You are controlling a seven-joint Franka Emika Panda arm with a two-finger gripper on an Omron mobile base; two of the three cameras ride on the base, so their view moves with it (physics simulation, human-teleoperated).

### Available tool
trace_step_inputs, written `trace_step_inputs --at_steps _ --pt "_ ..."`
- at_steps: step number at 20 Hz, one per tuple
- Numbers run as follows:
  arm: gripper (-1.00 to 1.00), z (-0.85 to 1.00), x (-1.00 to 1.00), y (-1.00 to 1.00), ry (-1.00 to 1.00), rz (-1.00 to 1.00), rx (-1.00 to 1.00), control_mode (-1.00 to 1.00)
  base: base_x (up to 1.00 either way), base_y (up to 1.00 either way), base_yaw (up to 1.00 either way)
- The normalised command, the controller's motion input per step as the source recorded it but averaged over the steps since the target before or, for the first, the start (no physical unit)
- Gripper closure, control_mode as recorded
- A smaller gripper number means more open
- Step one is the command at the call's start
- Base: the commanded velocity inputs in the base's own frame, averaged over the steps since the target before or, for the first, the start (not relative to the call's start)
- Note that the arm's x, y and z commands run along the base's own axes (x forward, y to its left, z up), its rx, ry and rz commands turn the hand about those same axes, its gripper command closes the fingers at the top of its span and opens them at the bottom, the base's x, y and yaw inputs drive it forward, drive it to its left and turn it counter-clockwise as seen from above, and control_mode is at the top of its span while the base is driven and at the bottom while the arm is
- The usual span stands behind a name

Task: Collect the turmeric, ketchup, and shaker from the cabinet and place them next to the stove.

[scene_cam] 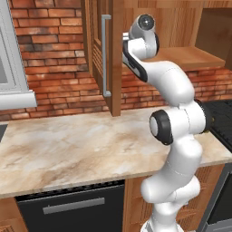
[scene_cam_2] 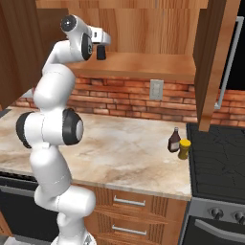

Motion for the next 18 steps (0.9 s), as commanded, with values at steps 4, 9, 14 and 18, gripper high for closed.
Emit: trace_step_inputs --at_steps 4,9,14,18 --pt "-1.00 -0.09 0.32 0.00 0.01 0.00 0.00 -1.00 0.00 0.00 0.00" --pt "-1.00 -0.14 0.21 -0.03 0.00 0.00 0.00 -1.00 0.00 0.00 0.00" --pt "-1.00 -0.14 0.10 -0.02 0.00 0.00 0.01 -1.00 0.00 0.00 0.00" --pt "-1.00 -0.17 0.16 -0.01 0.01 0.00 0.02 -1.00 0.00 0.00 0.00"
